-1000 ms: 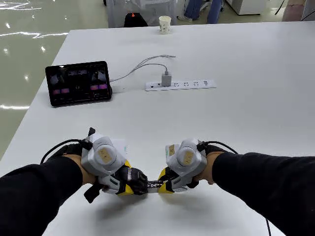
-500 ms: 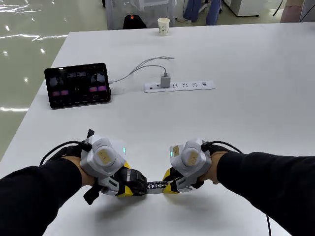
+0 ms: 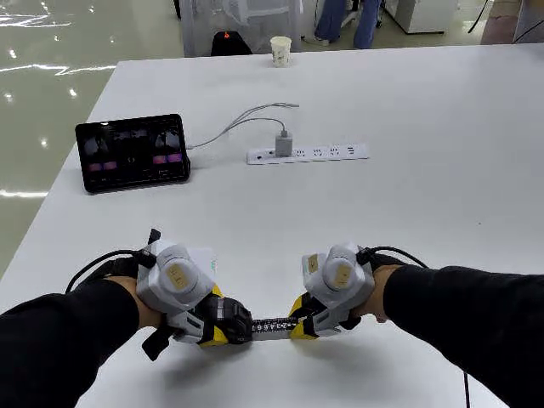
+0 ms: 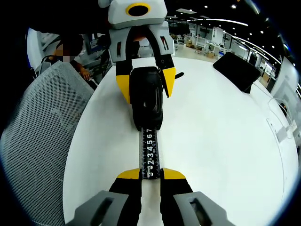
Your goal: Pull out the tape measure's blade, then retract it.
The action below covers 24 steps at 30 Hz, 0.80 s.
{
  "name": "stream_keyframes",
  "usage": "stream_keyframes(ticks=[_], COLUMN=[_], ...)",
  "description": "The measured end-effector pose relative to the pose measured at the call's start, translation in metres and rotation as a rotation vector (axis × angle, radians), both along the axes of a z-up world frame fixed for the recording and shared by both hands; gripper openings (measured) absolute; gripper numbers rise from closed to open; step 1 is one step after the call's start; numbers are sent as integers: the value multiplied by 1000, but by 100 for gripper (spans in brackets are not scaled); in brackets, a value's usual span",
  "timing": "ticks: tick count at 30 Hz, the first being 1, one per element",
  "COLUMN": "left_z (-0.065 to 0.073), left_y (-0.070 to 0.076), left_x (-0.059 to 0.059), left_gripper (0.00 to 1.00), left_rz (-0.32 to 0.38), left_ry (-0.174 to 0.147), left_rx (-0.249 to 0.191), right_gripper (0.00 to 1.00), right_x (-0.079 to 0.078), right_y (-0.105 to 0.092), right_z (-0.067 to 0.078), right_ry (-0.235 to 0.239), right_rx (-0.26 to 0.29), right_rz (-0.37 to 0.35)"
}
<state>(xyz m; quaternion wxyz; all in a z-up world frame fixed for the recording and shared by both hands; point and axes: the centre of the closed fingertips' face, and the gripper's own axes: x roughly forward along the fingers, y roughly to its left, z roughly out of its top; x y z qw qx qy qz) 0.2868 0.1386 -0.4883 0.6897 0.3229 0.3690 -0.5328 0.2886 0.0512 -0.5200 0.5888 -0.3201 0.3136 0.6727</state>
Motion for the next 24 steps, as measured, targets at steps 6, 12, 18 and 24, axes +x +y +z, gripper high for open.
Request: stream_keyframes(ticks=[6, 12, 18, 24], left_z=[0, 0, 0, 0], left_y=[0, 0, 0, 0], left_x=[0, 0, 0, 1], left_gripper=[31, 31, 31, 31], left_rz=[1, 1, 4, 7], left_ry=[-1, -3, -2, -2], left_rx=[1, 1, 1, -1], right_gripper=[11, 11, 11, 11], right_x=[1, 2, 6, 7], right_y=[-6, -13, -20, -31], right_z=[-1, -2, -2, -2], right_ry=[2, 5, 10, 3], right_rx=[-3, -6, -6, -17], right_rz=[-1, -8, -19, -9])
